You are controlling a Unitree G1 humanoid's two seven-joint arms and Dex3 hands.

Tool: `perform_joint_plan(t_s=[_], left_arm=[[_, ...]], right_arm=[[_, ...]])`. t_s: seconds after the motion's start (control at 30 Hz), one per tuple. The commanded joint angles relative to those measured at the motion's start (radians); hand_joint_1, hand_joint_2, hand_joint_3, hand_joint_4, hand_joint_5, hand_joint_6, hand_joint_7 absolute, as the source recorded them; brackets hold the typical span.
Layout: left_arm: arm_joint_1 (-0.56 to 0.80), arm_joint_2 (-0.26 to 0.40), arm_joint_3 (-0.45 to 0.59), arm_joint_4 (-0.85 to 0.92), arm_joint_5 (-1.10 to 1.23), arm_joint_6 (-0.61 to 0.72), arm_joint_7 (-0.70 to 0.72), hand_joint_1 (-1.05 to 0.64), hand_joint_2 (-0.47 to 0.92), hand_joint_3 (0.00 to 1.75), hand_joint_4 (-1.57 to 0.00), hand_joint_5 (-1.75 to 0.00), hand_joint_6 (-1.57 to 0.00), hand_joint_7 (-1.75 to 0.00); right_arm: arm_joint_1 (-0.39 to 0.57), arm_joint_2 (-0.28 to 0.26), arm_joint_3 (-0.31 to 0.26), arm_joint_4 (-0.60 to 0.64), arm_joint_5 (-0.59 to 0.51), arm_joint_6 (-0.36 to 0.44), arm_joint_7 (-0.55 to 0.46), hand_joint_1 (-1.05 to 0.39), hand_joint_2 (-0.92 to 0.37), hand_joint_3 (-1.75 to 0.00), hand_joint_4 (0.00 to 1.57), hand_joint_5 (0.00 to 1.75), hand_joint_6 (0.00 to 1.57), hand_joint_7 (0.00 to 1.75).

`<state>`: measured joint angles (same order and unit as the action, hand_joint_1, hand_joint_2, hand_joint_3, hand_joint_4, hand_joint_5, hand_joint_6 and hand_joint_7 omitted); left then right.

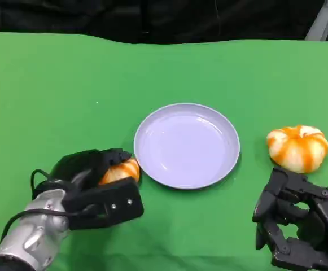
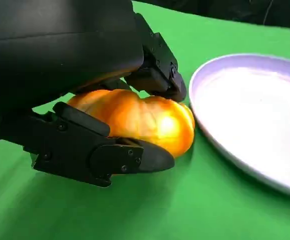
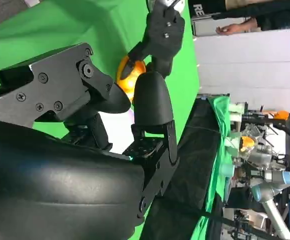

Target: Grasp the bread from the table and place it into the plate.

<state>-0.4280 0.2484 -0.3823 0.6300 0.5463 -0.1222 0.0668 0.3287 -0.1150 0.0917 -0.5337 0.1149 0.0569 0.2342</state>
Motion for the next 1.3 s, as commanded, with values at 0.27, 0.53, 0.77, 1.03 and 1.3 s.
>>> perform_joint_plan(t_s=[0.27,0.53,0.77,1.03,1.3], left_arm=[[0.055,-0.040,0.091,0.028,-0.101,-0.115,0.077,-0.26,0.92,0.63,-0.89,-0.12,-0.74,-0.05],[0.052,-0.039,0.076,0.038,-0.024,-0.117,0.180,0.06,0.92,0.28,-1.08,-0.72,-1.15,-0.07],[0.026,0.014,0.000,0.035,0.153,-0.037,0.283,-0.02,0.84,0.32,-0.81,-1.54,-0.70,-1.31],[0.031,0.054,-0.007,-0.055,0.211,0.044,0.244,-0.09,0.81,0.32,-0.75,-1.75,-0.51,-1.75],[0.052,0.097,0.020,-0.205,0.196,0.089,0.185,-0.08,0.86,0.32,-0.76,-1.75,-0.52,-1.75]], right_arm=[[0.005,-0.005,-0.006,-0.005,0.009,-0.009,-0.003,-0.05,-0.69,-1.05,0.75,1.75,0.63,1.58],[0.007,-0.009,-0.007,-0.006,0.005,-0.013,-0.002,-0.05,-0.69,-1.05,0.74,1.75,0.63,1.57],[0.013,-0.006,-0.004,-0.017,0.003,-0.008,-0.008,-0.06,-0.68,-1.04,0.74,1.75,0.63,1.56],[0.014,-0.004,-0.004,-0.016,0.004,-0.010,-0.010,-0.07,-0.69,-1.04,0.74,1.75,0.64,1.56],[0.012,-0.007,-0.006,-0.014,0.006,-0.008,-0.008,-0.06,-0.69,-1.03,0.75,1.75,0.64,1.56]])
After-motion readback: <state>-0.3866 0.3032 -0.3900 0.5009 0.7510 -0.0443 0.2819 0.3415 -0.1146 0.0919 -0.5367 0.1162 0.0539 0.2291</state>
